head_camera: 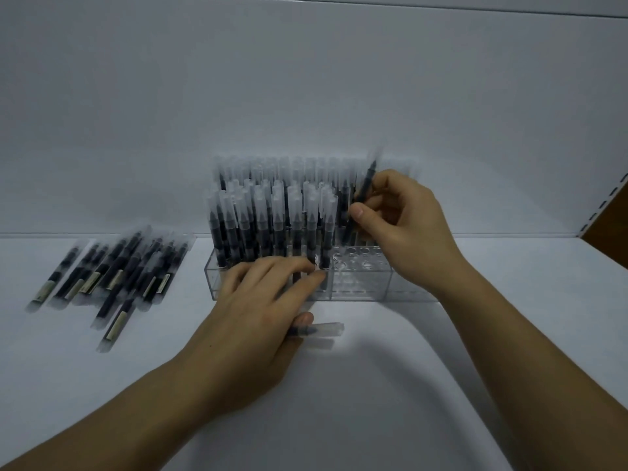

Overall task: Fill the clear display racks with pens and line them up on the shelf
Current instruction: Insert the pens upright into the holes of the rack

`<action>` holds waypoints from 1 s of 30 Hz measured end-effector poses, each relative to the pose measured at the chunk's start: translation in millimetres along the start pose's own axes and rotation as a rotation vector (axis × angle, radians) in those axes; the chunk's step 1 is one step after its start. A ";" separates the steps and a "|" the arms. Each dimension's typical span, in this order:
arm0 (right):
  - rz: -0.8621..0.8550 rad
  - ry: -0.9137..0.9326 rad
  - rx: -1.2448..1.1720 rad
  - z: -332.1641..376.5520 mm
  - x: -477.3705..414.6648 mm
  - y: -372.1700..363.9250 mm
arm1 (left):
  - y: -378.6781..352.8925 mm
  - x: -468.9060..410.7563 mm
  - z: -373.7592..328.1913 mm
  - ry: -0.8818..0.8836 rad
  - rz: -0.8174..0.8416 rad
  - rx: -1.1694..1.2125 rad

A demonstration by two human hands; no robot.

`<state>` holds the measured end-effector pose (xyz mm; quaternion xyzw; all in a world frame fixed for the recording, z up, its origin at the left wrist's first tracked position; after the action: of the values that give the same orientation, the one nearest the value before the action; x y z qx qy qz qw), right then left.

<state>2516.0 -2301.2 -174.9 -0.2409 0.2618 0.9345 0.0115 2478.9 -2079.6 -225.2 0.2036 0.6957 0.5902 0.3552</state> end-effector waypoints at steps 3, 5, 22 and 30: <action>-0.011 0.003 0.035 0.1 0.6 -0.8 | 1.7 -1.6 -0.3 0.029 0.009 0.004; -0.025 -0.006 0.040 0.6 0.8 -1.9 | 2.1 -2.4 -1.0 0.035 0.012 0.007; 0.146 -0.097 0.386 0.9 4.9 -26.8 | 7.5 -3.0 3.9 0.096 -0.020 0.024; -0.108 0.184 0.214 35.6 12.8 -5.1 | 7.6 -1.2 8.6 0.090 -0.031 0.057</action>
<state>2489.6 -2280.6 -156.7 -0.3365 0.3465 0.8733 0.0633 2485.0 -2072.9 -218.0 0.1763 0.7305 0.5731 0.3268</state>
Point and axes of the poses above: each hand's wrist, its own x-axis away from the middle knuckle, its own y-axis out of the back of the hand, z = x × y, the point moved 3 cm from there along -x, towards the middle knuckle, and after that the axes turned 10 degrees about z, right-handed, at the moved point
